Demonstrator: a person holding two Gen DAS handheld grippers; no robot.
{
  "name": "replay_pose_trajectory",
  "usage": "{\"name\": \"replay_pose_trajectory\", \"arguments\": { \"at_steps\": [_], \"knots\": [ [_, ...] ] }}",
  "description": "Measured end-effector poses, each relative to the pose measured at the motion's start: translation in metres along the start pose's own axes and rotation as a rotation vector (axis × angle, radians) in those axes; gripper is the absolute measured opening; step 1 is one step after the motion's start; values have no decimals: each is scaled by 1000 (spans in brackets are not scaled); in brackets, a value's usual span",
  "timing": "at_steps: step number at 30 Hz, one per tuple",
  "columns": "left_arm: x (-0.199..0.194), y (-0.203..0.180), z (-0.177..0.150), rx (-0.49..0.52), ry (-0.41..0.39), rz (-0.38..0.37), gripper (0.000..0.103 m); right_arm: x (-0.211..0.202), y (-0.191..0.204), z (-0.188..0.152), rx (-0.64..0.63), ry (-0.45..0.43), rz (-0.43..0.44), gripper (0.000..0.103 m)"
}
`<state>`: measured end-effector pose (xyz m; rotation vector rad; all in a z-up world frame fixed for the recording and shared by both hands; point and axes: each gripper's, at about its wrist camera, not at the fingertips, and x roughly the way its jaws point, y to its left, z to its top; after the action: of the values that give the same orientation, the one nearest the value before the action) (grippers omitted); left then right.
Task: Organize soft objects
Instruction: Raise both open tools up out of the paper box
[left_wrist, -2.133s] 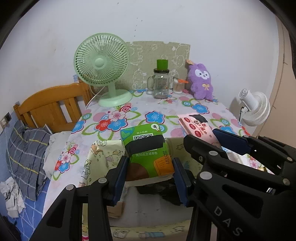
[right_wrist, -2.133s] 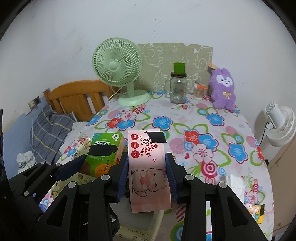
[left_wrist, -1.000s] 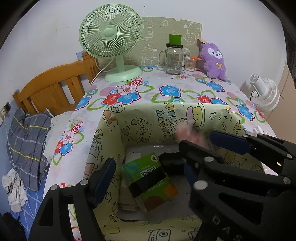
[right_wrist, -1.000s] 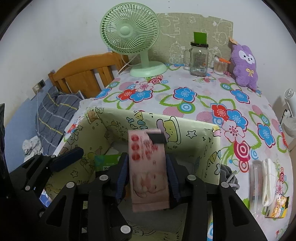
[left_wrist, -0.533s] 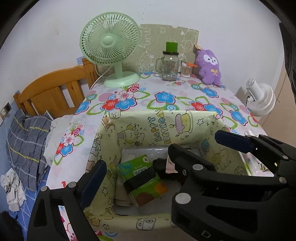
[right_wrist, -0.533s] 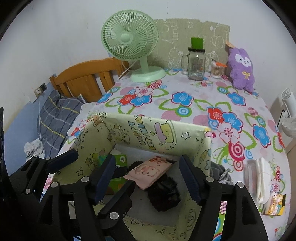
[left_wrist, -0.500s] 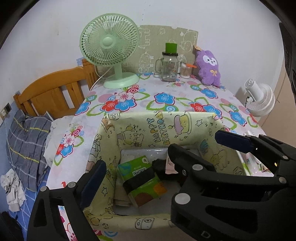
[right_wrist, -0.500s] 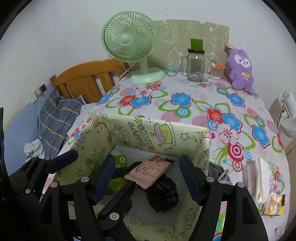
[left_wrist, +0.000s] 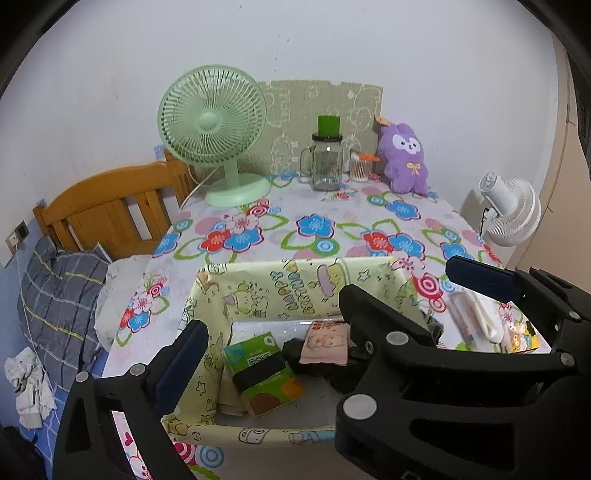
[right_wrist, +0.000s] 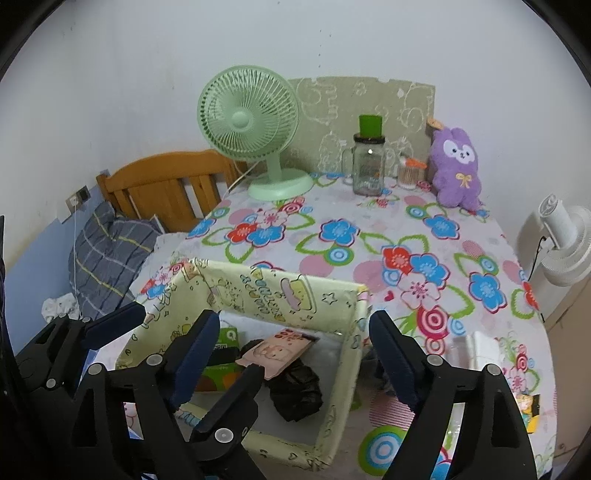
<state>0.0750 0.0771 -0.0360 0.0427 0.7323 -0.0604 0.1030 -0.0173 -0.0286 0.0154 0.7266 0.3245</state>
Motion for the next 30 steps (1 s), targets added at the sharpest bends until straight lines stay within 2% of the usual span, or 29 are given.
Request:
{"name": "replay_pose_trajectory", "arguments": {
  "at_steps": [15,30],
  "knots": [
    [-31,-27,10,-4,-67,-7,101,-44,-16,4,-7,-98,-41,94],
    [-46,-61,13,-4,-117,0,103,-73,-45,0,11,-153,-80,100]
  ]
}}
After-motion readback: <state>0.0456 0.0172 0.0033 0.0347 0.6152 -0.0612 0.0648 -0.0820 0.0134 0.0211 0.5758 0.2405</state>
